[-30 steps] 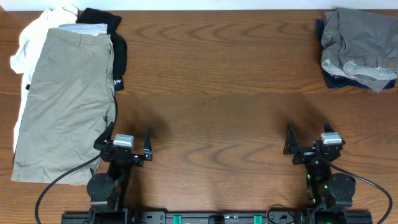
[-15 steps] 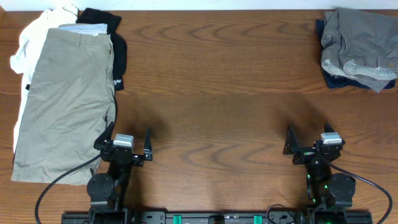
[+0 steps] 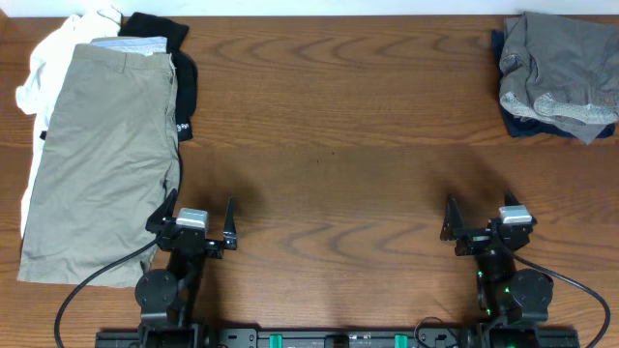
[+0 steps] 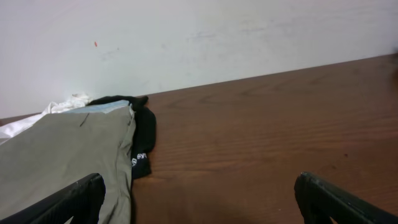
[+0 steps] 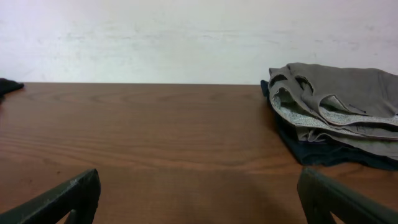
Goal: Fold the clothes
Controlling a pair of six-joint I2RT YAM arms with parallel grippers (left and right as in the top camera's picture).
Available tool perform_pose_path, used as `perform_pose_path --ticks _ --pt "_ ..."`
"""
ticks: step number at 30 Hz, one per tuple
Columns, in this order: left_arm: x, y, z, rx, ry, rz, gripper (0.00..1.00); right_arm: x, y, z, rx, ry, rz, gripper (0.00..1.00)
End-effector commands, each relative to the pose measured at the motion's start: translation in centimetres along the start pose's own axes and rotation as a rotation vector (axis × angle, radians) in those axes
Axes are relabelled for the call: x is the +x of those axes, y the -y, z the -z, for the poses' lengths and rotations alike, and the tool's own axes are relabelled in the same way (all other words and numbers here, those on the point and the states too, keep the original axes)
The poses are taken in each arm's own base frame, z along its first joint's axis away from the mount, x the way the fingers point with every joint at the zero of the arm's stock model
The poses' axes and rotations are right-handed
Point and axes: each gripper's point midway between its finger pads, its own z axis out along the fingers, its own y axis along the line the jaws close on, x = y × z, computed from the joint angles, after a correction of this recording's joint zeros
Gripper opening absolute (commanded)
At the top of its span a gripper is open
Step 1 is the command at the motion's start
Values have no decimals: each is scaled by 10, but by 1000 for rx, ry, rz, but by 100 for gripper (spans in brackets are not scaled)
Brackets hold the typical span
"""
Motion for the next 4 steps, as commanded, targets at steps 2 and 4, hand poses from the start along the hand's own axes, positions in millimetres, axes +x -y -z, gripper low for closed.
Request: perform_pose_path --ticks 2,4 --pt "15 2 0 12 -49 18 98 0 -2 0 -5 0 -6 99" --pt "15 2 0 11 -49 18 98 0 -2 0 -5 0 -6 99"
